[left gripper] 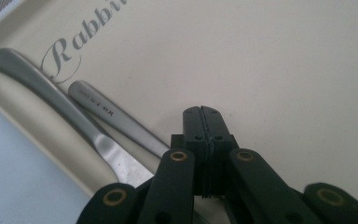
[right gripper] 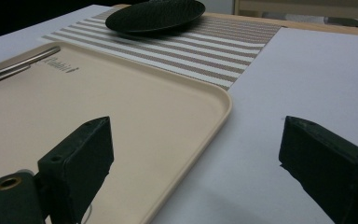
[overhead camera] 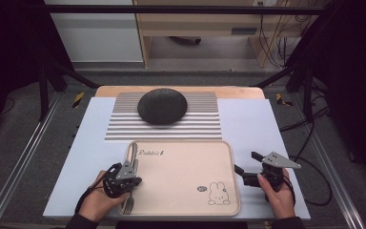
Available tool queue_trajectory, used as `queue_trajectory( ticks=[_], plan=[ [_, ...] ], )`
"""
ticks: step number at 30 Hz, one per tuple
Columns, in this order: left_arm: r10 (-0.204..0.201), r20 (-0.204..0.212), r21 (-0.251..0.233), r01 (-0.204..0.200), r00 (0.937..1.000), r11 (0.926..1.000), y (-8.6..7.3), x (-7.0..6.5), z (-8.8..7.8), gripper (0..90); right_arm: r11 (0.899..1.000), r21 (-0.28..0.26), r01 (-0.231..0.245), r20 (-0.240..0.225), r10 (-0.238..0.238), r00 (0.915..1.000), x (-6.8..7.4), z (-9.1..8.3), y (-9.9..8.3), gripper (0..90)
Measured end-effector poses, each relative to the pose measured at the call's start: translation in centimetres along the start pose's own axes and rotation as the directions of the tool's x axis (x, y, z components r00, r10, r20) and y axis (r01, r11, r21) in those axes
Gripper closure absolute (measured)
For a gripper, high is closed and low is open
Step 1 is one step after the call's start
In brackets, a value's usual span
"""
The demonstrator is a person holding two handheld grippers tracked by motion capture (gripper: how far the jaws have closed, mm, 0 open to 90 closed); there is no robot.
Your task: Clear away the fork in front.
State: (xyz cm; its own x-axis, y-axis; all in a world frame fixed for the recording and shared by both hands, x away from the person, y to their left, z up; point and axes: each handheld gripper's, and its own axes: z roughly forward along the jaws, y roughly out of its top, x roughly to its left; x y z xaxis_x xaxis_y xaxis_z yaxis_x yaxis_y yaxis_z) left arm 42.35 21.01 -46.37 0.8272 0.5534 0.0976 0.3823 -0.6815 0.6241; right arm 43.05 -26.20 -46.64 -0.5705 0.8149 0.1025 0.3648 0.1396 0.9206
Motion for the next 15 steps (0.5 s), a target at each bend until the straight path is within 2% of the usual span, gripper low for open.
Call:
queue_trajectory(
  ticks=[7,11,15],
  plan=[
    [0.035,-0.031,-0.043,-0.036,0.9989,0.9984,1.0,-0.2,0.2,90.0,1.000,0.009,0.012,0.008,-0.012,0.9999,0.0,0.0,0.0,9.9],
    [0.065,-0.051,-0.054,-0.068,0.9966,0.9962,1.7,-0.4,0.3,90.0,1.000,0.007,0.015,0.014,-0.015,0.9998,-0.1,0.0,0.0,9.5],
    [0.077,-0.053,-0.054,-0.079,0.9957,0.9954,2.1,-0.6,0.6,90.0,1.000,0.009,0.019,0.022,-0.019,0.9996,-0.1,0.0,-0.1,9.4]
  ],
)
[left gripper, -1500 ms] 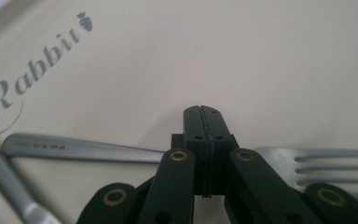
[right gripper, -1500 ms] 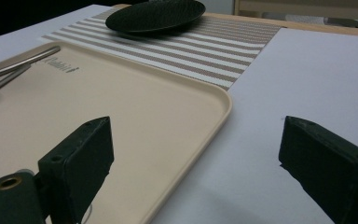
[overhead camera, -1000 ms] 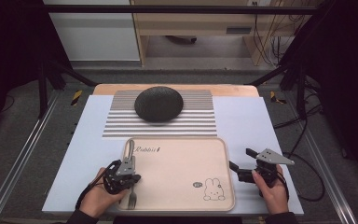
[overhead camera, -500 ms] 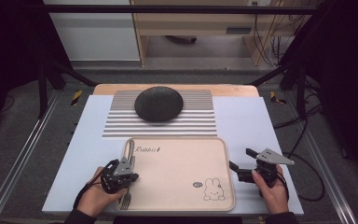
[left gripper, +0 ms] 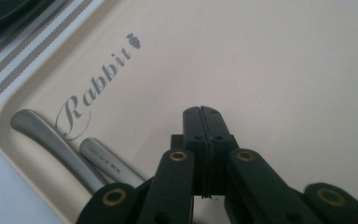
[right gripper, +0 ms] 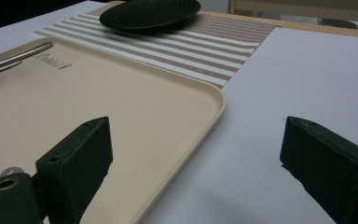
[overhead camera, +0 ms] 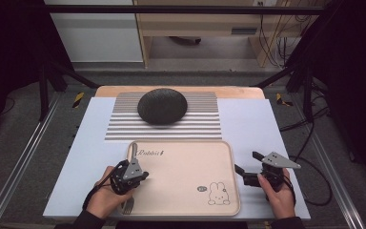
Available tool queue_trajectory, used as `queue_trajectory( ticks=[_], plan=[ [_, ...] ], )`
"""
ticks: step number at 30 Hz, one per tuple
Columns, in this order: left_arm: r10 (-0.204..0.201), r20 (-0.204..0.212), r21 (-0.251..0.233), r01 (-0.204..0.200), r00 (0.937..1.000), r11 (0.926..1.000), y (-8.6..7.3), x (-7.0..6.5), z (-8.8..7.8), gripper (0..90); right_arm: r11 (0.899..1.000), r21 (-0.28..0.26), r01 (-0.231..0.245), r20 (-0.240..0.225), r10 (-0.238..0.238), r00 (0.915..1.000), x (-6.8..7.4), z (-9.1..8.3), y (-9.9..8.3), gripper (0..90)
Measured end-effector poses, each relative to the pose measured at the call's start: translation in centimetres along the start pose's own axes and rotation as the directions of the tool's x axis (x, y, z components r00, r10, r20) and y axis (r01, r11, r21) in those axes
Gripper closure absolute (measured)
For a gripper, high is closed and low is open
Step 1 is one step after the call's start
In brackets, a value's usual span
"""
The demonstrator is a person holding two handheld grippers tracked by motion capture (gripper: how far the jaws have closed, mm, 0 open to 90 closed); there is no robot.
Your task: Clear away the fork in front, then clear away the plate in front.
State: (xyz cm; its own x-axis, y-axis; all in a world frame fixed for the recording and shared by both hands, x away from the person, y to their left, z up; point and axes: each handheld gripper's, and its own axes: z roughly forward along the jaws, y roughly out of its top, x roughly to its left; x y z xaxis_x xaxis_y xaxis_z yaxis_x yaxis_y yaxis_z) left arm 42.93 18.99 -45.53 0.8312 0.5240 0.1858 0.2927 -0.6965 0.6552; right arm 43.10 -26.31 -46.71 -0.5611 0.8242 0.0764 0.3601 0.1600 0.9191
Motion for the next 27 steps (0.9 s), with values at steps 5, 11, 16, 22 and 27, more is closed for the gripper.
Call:
queue_trajectory(
  ticks=[5,11,16,22,27],
  plan=[
    [0.009,-0.020,-0.013,-0.009,0.9998,0.9999,0.4,0.0,0.0,90.0,1.000,-0.003,0.003,0.002,-0.003,1.0000,0.0,0.0,0.0,9.2],
    [0.032,-0.035,-0.028,-0.033,0.9989,0.9991,1.0,0.1,0.1,90.0,1.000,-0.001,0.006,-0.010,-0.006,0.9999,0.1,0.0,0.0,8.9],
    [0.068,-0.084,-0.078,-0.074,0.9941,0.9942,1.7,0.4,0.0,73.2,1.000,0.000,0.006,-0.010,-0.006,0.9999,0.1,0.0,0.1,8.9],
    [0.078,-0.114,-0.121,-0.092,0.9904,0.9884,3.1,1.6,0.1,39.6,1.000,0.002,0.009,-0.009,-0.009,0.9999,0.1,0.0,0.0,8.9],
    [0.102,-0.140,-0.118,-0.118,0.9849,0.9859,4.2,2.6,0.4,26.9,1.000,-0.006,0.010,-0.008,-0.010,0.9999,0.2,-0.1,0.0,9.1]
  ],
)
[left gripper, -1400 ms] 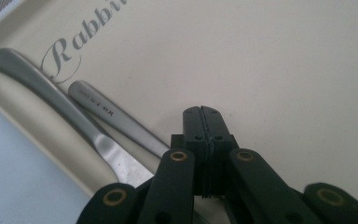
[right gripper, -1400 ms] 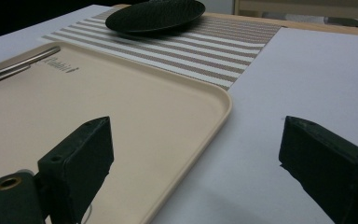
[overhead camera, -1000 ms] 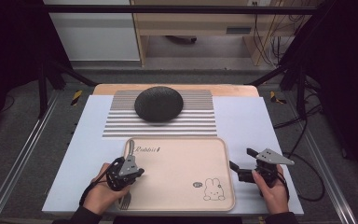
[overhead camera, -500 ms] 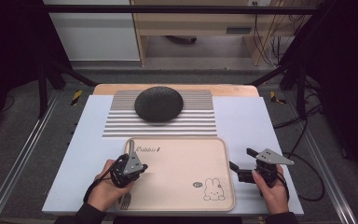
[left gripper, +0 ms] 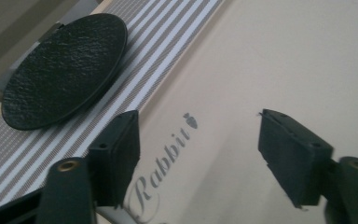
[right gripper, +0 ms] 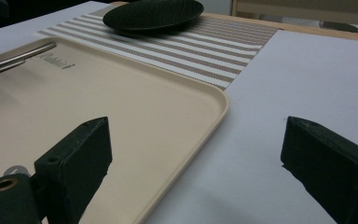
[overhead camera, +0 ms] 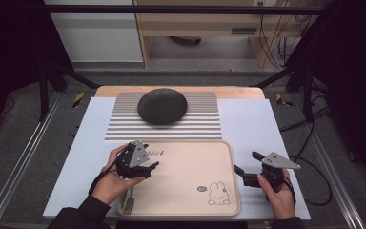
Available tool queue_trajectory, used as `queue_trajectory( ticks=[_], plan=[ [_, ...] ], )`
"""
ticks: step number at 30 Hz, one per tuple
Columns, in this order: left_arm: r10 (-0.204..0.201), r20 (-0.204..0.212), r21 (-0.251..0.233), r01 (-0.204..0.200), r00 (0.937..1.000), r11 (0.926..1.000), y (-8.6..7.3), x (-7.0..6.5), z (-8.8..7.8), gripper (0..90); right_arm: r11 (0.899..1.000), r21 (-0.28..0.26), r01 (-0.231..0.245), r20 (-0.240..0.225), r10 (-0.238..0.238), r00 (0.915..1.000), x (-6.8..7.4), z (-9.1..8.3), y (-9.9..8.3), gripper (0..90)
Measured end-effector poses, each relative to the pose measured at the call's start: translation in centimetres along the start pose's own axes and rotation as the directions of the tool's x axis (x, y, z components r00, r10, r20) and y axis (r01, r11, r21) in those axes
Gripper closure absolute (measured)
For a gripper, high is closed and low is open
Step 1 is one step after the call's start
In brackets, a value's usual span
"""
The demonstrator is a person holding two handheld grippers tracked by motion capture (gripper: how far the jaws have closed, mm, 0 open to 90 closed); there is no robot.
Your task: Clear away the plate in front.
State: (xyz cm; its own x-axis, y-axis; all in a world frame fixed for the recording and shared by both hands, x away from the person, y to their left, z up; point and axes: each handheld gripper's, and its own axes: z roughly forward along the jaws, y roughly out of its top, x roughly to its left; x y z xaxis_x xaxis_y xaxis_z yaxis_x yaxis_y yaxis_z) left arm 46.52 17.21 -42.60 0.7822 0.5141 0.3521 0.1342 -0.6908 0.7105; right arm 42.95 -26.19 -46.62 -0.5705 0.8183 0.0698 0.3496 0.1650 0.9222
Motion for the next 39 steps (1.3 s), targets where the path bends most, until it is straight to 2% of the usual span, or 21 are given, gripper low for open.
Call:
queue_trajectory(
  ticks=[6,17,23,30,35,39],
  plan=[
    [0.002,-0.015,0.006,-0.002,0.9999,1.0000,0.9,1.6,0.8,16.2,1.000,-0.006,0.008,0.011,-0.008,0.9999,0.0,0.0,0.0,9.0],
    [0.057,-0.040,0.028,-0.056,0.9976,0.9980,3.1,4.3,2.1,15.7,1.000,-0.009,0.020,0.020,-0.020,0.9996,0.1,-0.1,-0.1,9.0],
    [0.051,-0.042,0.033,-0.050,0.9978,0.9982,3.8,5.6,3.4,15.8,0.999,-0.016,0.027,0.020,-0.027,0.9994,0.1,-0.2,0.0,9.2],
    [0.066,-0.061,0.032,-0.064,0.9960,0.9974,4.3,6.9,4.5,15.8,1.000,-0.013,0.028,0.018,-0.028,0.9995,0.1,-0.2,0.0,9.3],
    [0.078,-0.078,0.026,-0.076,0.9939,0.9968,4.5,7.8,5.0,13.9,1.000,-0.012,0.029,0.020,-0.029,0.9994,0.1,-0.2,-0.1,9.4],
    [0.074,-0.098,0.024,-0.072,0.9924,0.9971,4.7,8.5,5.4,9.2,1.000,-0.011,0.029,0.019,-0.029,0.9994,0.0,-0.2,-0.1,9.4]
  ],
)
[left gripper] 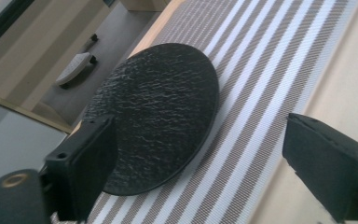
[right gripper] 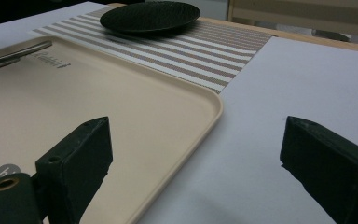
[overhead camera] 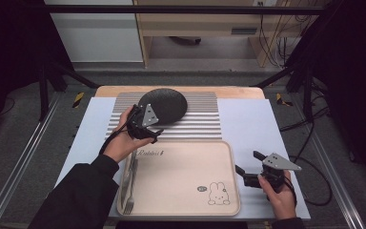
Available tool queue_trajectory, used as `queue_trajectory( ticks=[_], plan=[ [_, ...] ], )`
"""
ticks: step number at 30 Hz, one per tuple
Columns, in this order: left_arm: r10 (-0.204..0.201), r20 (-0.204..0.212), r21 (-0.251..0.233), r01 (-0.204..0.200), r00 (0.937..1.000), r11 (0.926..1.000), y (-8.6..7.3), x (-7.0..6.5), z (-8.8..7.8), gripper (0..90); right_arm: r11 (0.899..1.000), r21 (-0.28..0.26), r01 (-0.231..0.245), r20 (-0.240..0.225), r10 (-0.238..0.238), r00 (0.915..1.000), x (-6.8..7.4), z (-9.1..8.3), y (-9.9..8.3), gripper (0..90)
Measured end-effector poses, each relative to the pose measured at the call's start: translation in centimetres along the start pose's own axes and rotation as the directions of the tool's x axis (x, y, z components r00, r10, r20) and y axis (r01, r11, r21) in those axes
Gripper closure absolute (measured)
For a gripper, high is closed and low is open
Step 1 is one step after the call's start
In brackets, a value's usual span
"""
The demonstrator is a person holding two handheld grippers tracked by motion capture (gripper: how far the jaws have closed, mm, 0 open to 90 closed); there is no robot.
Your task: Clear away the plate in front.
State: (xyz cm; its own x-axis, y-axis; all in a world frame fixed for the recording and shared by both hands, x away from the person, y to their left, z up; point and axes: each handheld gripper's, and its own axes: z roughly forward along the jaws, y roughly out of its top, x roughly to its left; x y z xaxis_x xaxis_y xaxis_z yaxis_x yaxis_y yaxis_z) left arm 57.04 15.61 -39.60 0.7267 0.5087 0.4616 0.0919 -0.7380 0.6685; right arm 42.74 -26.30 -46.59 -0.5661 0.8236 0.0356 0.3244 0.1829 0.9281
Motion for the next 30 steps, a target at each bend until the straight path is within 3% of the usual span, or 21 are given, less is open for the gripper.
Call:
queue_trajectory(
  ticks=[6,11,16,24,30],
  plan=[
    [0.021,0.002,0.008,-0.021,0.9998,0.9998,-0.3,0.9,0.7,6.2,1.000,0.002,0.001,0.001,-0.001,1.0000,0.0,0.1,0.0,9.4],
    [0.062,0.011,-0.019,-0.061,0.9980,0.9979,-0.4,1.4,1.0,5.1,1.000,0.006,0.004,0.001,-0.004,1.0000,0.0,0.1,0.0,9.4],
    [0.114,-0.007,-0.023,-0.114,0.9935,0.9933,-0.2,1.6,1.5,6.1,1.000,0.009,0.002,0.004,-0.002,1.0000,-0.1,0.2,-0.1,9.4],
    [0.165,-0.014,0.010,-0.165,0.9862,0.9863,0.2,2.0,2.2,8.0,1.000,0.013,-0.002,0.005,0.002,1.0000,-0.1,0.2,-0.1,9.4],
    [0.175,-0.007,0.022,-0.175,0.9845,0.9843,0.1,2.0,2.6,8.2,1.000,0.018,-0.007,0.003,0.007,1.0000,-0.2,0.2,-0.2,9.4]
  ],
)
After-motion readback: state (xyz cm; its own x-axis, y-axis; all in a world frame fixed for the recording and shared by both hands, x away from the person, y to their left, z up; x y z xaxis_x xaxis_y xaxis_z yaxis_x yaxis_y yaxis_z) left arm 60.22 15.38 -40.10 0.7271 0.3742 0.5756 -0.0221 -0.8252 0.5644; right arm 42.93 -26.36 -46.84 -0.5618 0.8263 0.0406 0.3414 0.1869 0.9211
